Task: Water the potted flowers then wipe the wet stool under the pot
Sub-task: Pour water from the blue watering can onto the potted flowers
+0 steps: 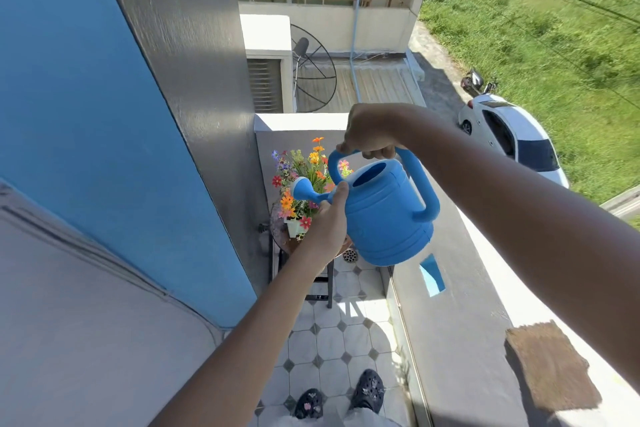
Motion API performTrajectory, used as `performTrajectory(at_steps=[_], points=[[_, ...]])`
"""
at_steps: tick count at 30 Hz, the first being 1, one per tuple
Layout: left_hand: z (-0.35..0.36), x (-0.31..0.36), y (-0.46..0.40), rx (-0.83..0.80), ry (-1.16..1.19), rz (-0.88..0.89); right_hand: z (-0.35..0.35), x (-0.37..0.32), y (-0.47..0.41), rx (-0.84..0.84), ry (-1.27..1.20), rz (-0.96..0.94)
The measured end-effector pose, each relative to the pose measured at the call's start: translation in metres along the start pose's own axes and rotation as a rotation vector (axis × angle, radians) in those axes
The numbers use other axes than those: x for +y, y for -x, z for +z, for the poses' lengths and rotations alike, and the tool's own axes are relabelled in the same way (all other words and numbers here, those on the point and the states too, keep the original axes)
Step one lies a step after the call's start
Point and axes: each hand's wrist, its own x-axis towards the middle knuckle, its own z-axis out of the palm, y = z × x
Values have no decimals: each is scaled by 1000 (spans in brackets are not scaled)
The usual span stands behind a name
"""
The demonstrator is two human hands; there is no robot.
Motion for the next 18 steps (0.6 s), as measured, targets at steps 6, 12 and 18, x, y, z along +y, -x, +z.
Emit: performTrajectory(at_steps=[6,12,18], points=[[9,-17,2,-22,-35,-34,11,15,12,27,-46,15],[22,-18,0,-46,-54,-44,6,24,23,57,-32,36],[36,-15,-4,-88,-71,-2,0,34,29,98,-4,55]])
